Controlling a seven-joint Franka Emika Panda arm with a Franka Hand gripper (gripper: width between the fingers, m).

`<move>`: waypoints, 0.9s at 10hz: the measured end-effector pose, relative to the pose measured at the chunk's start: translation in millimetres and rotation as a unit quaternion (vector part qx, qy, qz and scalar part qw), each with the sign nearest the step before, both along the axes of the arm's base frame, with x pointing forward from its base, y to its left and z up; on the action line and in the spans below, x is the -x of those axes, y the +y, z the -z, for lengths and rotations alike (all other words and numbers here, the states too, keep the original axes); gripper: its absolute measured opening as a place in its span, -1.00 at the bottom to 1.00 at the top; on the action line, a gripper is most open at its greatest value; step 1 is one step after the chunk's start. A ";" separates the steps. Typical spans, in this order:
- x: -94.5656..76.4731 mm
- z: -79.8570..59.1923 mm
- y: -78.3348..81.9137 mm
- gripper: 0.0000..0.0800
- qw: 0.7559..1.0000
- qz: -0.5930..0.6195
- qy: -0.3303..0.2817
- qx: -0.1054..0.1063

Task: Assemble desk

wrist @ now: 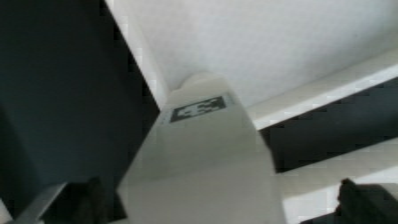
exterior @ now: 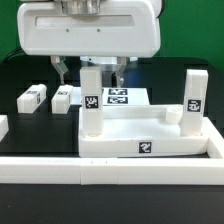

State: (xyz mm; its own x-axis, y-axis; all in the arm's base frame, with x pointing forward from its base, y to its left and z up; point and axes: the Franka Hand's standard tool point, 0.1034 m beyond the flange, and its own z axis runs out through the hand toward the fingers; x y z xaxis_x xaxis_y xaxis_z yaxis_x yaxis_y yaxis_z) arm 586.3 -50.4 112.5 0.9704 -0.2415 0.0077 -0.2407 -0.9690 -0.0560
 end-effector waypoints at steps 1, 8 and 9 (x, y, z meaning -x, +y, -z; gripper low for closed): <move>-0.8 1.0 -3.8 0.62 0.998 -0.055 -0.011 0.005; 1.0 3.8 -5.2 -0.28 0.998 -0.065 -0.015 0.007; 1.0 3.9 -5.0 -0.28 0.999 -0.051 -0.014 0.007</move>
Offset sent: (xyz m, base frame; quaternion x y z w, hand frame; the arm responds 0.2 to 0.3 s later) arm 0.0000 0.0000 0.0000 0.0000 0.0000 0.0000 1.0000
